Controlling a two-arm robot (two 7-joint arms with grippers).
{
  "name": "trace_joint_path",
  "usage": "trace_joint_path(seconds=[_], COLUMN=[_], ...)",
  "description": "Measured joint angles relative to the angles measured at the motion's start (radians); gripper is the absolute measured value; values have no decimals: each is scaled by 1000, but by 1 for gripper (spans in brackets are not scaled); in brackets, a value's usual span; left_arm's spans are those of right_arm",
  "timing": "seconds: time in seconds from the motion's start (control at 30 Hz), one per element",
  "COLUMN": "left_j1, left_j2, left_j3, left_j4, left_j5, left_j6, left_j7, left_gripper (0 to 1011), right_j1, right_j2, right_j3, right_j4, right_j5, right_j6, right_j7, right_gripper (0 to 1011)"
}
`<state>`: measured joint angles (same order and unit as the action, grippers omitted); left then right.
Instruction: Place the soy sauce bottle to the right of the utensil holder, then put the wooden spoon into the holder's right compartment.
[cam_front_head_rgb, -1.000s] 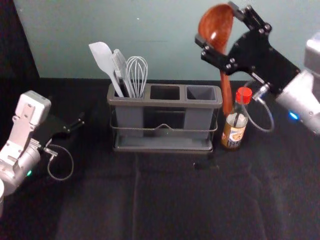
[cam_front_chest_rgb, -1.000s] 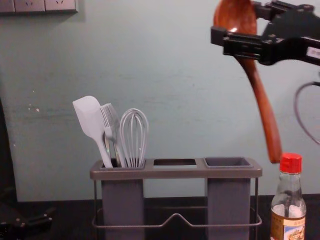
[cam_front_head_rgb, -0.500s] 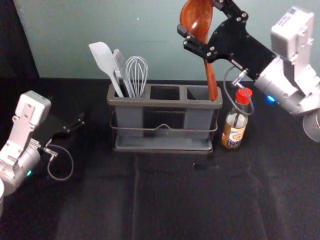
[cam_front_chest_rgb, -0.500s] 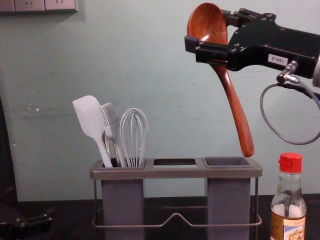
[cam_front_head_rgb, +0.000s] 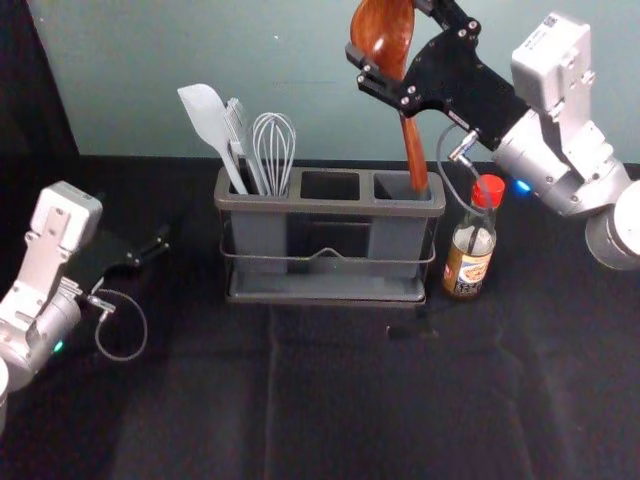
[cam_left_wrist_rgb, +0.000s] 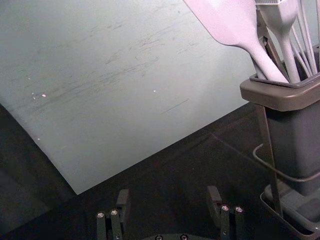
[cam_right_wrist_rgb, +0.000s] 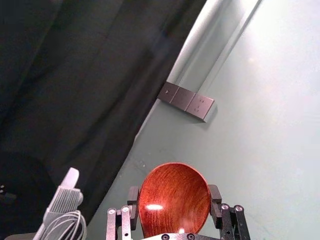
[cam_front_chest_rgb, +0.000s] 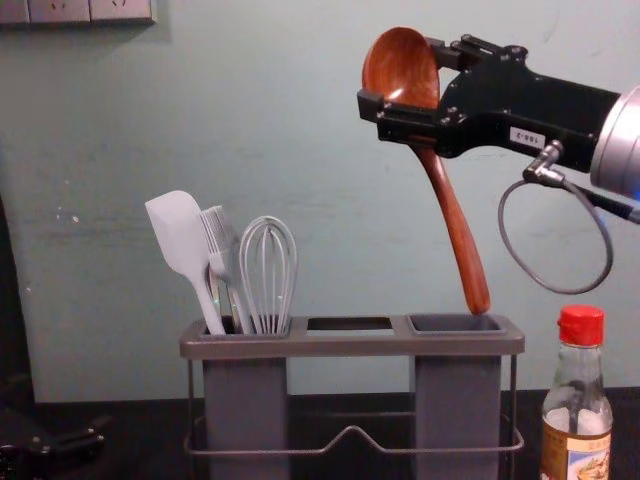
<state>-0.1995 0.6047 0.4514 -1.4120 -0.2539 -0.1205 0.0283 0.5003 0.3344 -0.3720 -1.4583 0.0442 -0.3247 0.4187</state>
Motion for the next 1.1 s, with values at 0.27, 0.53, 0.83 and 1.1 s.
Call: trace_joint_path(seconds=[0.27, 0.53, 0.83, 1.1], left_j1=[0, 0, 0, 0], left_j2=[0, 0, 0, 0], left_j3=[0, 0, 0, 0], left_j4=[0, 0, 0, 0], left_j5=[0, 0, 0, 0], left_j6=[0, 0, 0, 0], left_j7=[0, 0, 0, 0], left_gripper=[1005, 1005, 1005, 1005], right_j1=[9, 8, -10, -32], right_j2=[-34, -57, -77, -81], right_j3=[-1, -6, -1, 8], right_j4=[57, 100, 131, 146], right_j5=[-14, -30, -36, -36], right_j6=[-49, -79, -102, -113], right_j7=[-27, -39, -53, -54], right_gripper=[837, 837, 837, 837])
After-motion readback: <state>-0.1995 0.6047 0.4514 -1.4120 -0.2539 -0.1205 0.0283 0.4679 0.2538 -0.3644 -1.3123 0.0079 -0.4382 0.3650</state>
